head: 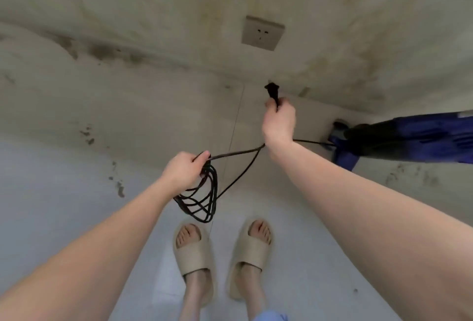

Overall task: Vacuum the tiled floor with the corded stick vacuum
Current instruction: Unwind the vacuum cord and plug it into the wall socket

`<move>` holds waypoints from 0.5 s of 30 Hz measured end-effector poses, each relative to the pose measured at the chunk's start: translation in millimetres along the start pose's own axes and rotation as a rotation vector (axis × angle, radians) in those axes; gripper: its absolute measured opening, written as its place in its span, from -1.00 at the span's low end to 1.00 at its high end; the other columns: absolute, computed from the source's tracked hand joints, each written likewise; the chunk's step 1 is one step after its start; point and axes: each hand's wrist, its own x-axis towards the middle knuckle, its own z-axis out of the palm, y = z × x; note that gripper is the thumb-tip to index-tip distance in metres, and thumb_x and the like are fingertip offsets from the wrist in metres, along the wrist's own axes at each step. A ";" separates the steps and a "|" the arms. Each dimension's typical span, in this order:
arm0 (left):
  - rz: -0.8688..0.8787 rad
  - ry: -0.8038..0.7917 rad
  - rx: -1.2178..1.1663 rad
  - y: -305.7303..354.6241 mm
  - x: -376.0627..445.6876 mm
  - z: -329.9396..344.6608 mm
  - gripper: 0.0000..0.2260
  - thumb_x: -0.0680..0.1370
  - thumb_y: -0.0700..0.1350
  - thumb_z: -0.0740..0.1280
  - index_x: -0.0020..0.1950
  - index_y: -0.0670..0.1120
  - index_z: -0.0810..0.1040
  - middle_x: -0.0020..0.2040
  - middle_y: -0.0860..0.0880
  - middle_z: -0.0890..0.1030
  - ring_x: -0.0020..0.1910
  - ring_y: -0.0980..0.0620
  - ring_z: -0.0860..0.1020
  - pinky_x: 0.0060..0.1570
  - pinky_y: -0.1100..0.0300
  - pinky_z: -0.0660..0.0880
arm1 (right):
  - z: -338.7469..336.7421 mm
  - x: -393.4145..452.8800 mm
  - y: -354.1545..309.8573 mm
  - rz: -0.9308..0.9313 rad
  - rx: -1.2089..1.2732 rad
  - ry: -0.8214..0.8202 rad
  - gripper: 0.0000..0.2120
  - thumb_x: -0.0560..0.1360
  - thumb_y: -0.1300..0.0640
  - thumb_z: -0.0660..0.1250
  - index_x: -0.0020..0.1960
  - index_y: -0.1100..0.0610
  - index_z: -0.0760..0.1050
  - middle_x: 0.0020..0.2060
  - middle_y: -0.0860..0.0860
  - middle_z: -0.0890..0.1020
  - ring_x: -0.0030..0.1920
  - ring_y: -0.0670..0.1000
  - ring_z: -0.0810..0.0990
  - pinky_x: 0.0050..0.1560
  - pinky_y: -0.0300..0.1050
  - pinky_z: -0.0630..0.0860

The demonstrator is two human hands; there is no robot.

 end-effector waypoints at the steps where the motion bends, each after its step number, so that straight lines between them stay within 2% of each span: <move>1: -0.027 -0.017 0.036 -3.6 15.2 6.3 -0.54 0.64 0.10 0.12 -0.29 -0.16 0.53 -0.26 -0.17 0.61 -0.22 -0.16 0.52 -0.23 0.15 0.34 | 13.3 10.6 10.5 -0.008 0.037 0.016 -0.86 0.65 0.15 0.10 -0.03 0.16 0.37 -0.33 0.01 0.41 -0.21 0.07 0.42 -0.23 -0.15 0.27; 3: -0.089 -0.006 0.148 -5.8 47.4 18.2 -0.61 0.65 0.05 0.12 0.03 -0.24 0.57 0.04 -0.26 0.61 0.06 -0.21 0.55 -0.05 0.12 0.40 | 42.4 33.2 27.8 -0.009 0.101 0.042 -0.82 0.64 0.16 0.08 -0.14 0.08 0.23 -0.38 -0.02 0.34 -0.24 0.09 0.40 -0.22 -0.05 0.30; 4: -0.097 0.018 0.180 -2.2 55.7 19.1 -0.63 0.65 0.02 0.14 0.20 -0.26 0.51 0.18 -0.27 0.56 0.19 -0.21 0.50 0.07 0.10 0.40 | 49.1 36.7 28.1 -0.017 0.107 0.048 -0.81 0.64 0.16 0.07 -0.15 0.07 0.20 -0.38 -0.02 0.33 -0.25 0.09 0.41 -0.21 -0.02 0.34; 6: -0.045 0.087 0.114 11.2 77.5 20.8 -0.60 0.63 -0.02 0.20 0.36 -0.26 0.40 0.33 -0.25 0.46 0.32 -0.19 0.42 0.22 0.10 0.36 | 64.5 44.7 25.2 -0.028 0.097 0.017 -0.88 0.64 0.14 0.06 -0.07 0.11 0.20 -0.37 -0.01 0.37 -0.28 0.11 0.45 -0.23 0.01 0.41; 8: 0.078 0.106 -0.028 31.0 97.9 17.5 -0.60 0.62 -0.05 0.22 0.41 -0.20 0.38 0.39 -0.17 0.43 0.37 -0.12 0.39 0.28 0.18 0.31 | 75.7 52.2 13.9 -0.058 0.104 -0.009 -0.90 0.63 0.11 0.07 -0.04 0.12 0.23 -0.35 0.02 0.44 -0.28 0.17 0.52 -0.21 0.13 0.54; 10: 0.187 -0.005 -0.141 52.0 112.0 14.8 -0.62 0.63 -0.10 0.22 0.45 -0.12 0.38 0.41 -0.05 0.43 0.39 0.01 0.38 0.24 0.30 0.26 | 80.6 61.8 -0.6 -0.071 0.137 -0.015 -0.89 0.63 0.12 0.09 -0.07 0.11 0.27 -0.34 0.06 0.50 -0.25 0.21 0.58 -0.17 0.25 0.57; 12: 0.259 -0.139 -0.140 67.6 119.0 12.8 -0.64 0.63 -0.12 0.21 0.45 -0.03 0.39 0.40 0.06 0.44 0.39 0.09 0.36 0.21 0.35 0.23 | 78.3 75.5 -13.1 -0.087 0.148 0.011 -0.83 0.62 0.13 0.13 -0.16 0.09 0.31 -0.31 0.13 0.55 -0.26 0.21 0.58 -0.15 0.27 0.56; 15: 0.335 -0.149 -0.074 82.1 126.6 11.7 -0.65 0.64 -0.07 0.21 0.43 0.02 0.38 0.38 0.07 0.43 0.39 0.08 0.35 0.21 0.34 0.21 | 65.9 94.5 -28.3 -0.074 0.205 -0.023 -0.78 0.63 0.12 0.17 -0.18 0.15 0.39 -0.40 0.13 0.56 -0.44 0.07 0.51 -0.17 0.21 0.59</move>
